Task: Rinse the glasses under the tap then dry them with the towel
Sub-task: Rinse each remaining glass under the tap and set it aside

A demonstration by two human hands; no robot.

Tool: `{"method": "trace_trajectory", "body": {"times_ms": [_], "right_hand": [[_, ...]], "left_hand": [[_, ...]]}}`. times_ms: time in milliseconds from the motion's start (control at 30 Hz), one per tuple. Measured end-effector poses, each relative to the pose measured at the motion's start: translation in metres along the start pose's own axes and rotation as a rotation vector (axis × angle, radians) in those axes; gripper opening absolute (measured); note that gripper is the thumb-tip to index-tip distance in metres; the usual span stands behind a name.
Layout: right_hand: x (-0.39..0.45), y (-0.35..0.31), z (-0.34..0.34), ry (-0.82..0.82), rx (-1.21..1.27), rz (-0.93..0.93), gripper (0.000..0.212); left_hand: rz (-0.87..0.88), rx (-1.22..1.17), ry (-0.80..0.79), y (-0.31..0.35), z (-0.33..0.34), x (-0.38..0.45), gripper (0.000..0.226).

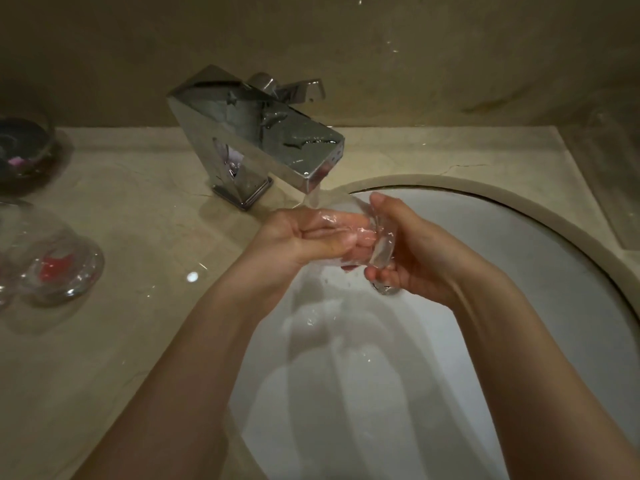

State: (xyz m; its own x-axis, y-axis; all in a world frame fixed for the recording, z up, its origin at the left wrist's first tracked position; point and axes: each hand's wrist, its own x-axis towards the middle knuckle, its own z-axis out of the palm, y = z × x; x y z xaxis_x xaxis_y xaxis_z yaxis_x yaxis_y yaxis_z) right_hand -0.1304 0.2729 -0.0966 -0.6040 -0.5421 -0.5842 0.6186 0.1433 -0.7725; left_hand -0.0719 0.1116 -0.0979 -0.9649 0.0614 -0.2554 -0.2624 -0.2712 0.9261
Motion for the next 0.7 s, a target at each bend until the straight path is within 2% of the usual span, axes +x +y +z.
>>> {"method": "trace_trajectory", "body": {"times_ms": [33, 67, 133, 200, 300, 333, 433, 533, 600, 633, 700], "right_hand": [[0.001, 0.001, -0.002, 0.008, -0.003, -0.057, 0.031], [0.002, 0.003, -0.004, 0.009, -0.013, -0.127, 0.029], [0.002, 0.006, -0.009, 0.003, -0.003, -0.227, 0.043], [0.001, 0.006, -0.009, -0.034, 0.041, -0.176, 0.043], [-0.001, 0.004, -0.008, -0.054, 0.016, 0.016, 0.069], [0.0, 0.004, -0.008, -0.03, 0.022, 0.028, 0.066], [-0.001, 0.007, -0.009, 0.003, 0.068, -0.084, 0.03], [-0.002, 0.011, -0.015, -0.013, 0.034, -0.194, 0.046], [-0.005, 0.009, -0.012, -0.07, 0.014, -0.121, 0.049], [-0.005, 0.008, -0.01, -0.075, -0.018, -0.057, 0.058], [-0.004, 0.008, -0.007, -0.006, -0.035, 0.006, 0.064]], "left_hand": [[0.015, -0.013, 0.001, -0.001, 0.0, 0.0, 0.019], [0.031, -0.025, 0.002, -0.002, -0.001, 0.001, 0.013], [0.039, -0.04, 0.009, -0.005, -0.003, 0.002, 0.014], [0.028, -0.021, 0.005, -0.005, -0.002, 0.002, 0.021], [0.032, 0.011, -0.02, -0.008, 0.004, 0.002, 0.025], [0.035, 0.003, -0.017, -0.009, 0.005, 0.002, 0.022], [0.047, -0.002, 0.011, -0.01, 0.004, 0.003, 0.014], [0.048, 0.05, 0.011, -0.01, 0.003, 0.003, 0.021], [0.025, 0.068, 0.001, -0.011, 0.005, 0.001, 0.027], [0.017, 0.069, 0.002, -0.012, 0.006, 0.001, 0.028], [0.012, 0.068, 0.01, -0.012, 0.008, 0.0, 0.027]]}}
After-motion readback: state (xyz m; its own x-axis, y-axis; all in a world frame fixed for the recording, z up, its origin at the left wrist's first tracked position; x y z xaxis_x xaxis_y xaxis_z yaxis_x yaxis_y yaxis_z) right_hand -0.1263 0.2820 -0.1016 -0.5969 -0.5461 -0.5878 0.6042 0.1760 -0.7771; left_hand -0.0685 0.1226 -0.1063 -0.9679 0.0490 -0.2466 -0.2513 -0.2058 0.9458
